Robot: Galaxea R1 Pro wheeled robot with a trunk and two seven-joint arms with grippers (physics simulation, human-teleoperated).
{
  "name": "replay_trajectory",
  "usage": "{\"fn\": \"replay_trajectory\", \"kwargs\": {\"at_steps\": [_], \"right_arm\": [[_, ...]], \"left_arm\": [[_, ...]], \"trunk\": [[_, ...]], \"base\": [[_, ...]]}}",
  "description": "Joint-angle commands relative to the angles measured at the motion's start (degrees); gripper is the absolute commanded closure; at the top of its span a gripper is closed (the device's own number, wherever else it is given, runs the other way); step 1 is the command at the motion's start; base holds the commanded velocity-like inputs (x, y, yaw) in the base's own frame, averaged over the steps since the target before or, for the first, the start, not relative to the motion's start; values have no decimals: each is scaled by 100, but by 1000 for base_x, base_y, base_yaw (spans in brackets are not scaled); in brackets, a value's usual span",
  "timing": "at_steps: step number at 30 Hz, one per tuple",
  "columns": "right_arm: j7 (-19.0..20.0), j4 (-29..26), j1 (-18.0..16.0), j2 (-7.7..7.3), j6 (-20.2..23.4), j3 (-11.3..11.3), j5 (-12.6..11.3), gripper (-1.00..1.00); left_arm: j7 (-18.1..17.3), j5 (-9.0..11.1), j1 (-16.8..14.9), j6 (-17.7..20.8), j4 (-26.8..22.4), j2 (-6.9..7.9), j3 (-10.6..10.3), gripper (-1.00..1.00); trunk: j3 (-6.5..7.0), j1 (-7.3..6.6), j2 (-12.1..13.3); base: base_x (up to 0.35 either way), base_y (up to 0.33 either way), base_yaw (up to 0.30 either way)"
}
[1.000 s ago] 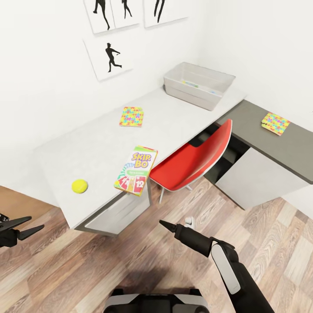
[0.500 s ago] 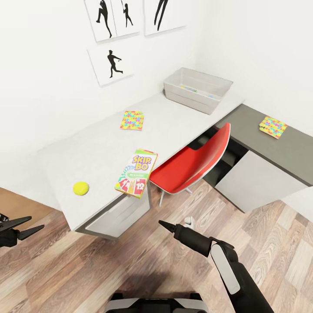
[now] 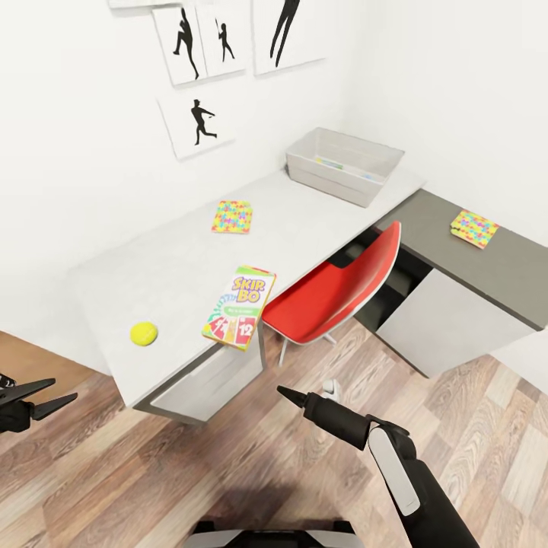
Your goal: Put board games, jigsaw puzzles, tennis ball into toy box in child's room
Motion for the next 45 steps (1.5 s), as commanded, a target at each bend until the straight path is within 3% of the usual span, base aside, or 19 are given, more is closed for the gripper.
{"fn": "replay_trajectory", "kwargs": {"at_steps": [1, 45], "right_arm": [[-5, -1, -3, 4, 41, -5, -28, -100], [-14, -2, -3, 20, 41, -4, -19, -100]], "left_arm": [[-24, 36, -9, 60, 5, 10, -35, -100], [-16, 36, -9, 60, 5, 7, -24, -100]], "trunk": [[2, 4, -9], [419, 4, -9]], "base": [[0, 0, 0], [-15, 0, 0]]}}
